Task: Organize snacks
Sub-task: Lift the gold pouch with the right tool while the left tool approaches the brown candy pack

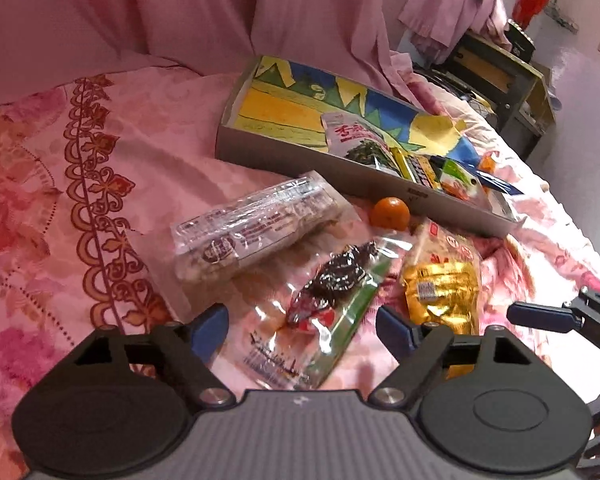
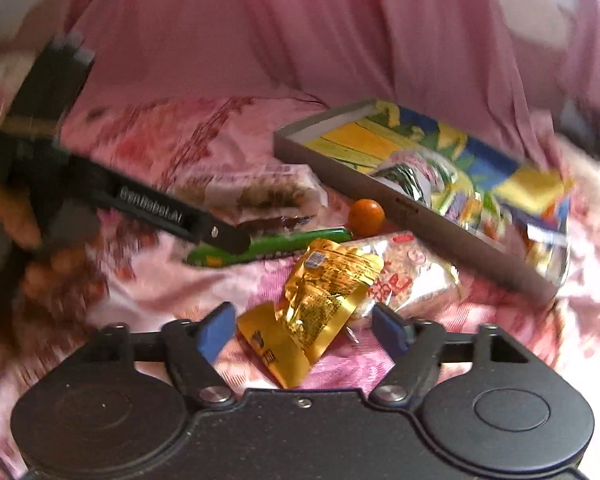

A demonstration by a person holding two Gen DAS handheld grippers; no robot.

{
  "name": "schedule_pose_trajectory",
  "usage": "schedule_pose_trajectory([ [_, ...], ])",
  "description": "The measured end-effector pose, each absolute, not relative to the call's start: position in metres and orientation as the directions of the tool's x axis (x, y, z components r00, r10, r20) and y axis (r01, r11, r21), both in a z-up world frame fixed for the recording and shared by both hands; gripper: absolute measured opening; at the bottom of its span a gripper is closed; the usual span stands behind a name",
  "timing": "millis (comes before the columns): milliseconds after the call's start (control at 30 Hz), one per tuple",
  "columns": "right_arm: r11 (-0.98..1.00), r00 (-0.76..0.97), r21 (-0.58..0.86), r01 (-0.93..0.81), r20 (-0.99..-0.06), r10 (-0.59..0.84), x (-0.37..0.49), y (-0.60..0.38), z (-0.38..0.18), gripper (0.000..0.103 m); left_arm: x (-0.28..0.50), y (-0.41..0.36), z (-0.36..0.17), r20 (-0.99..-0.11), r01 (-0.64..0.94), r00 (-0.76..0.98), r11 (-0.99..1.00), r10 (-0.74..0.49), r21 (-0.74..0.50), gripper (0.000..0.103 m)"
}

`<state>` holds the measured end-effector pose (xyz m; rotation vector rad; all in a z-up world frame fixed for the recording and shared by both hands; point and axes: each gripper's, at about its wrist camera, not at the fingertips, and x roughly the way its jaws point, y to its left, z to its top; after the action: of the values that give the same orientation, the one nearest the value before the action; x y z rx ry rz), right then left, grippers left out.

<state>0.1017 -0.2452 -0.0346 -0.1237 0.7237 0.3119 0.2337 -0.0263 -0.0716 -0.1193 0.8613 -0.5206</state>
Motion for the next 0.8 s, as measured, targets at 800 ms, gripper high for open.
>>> schedule_pose_trajectory([
  [800,0.933,0.6,0.348,-0.09,-0.729,0.33,0.131,-0.278,-0.057,0.04,0.236,-0.043,-0.067,-0.745,0.353,0.444,0.862,-0.497,-0.365,0.061],
])
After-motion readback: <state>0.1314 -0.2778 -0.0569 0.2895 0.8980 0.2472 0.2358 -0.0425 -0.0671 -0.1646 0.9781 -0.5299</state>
